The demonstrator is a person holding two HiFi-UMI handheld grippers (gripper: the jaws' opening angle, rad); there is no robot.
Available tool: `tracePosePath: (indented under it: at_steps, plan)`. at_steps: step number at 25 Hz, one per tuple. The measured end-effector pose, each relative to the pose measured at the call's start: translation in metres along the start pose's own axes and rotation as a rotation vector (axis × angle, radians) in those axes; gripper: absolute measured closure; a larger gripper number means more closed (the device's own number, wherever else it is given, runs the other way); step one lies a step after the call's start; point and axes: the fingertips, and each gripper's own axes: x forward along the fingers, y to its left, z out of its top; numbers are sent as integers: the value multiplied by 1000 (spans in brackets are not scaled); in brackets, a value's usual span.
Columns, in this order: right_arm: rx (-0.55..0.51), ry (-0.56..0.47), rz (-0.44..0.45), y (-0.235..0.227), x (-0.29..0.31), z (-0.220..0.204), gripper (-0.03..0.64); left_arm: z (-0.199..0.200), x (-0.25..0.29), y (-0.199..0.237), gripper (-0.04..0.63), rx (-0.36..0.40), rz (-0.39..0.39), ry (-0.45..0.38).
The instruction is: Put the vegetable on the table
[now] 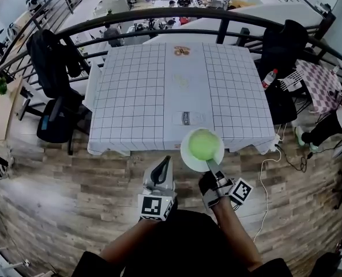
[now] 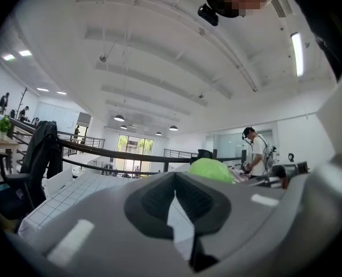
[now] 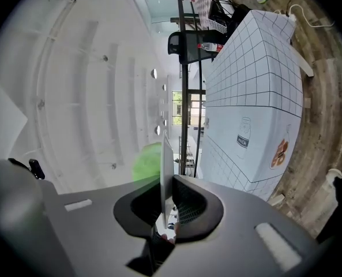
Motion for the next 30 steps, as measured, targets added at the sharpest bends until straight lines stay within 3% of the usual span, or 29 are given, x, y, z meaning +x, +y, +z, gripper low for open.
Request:
tracePosePath:
  at_steps: [8,13,18,30]
  plan:
    - [-28,-23,57,-19,36,15,594,-17,34,26,589,48,0,-42]
    - [-46,-46,24,-3,53,15,594,-9,42,38,589,30,-41,-27]
    - [-43,-51,-15,-3,103,24,594,-3,82,80,589,-3,-38,-26]
    - [-39,-18,-38,-17,123,37,594,-23,117,87,589,-27,-32,27]
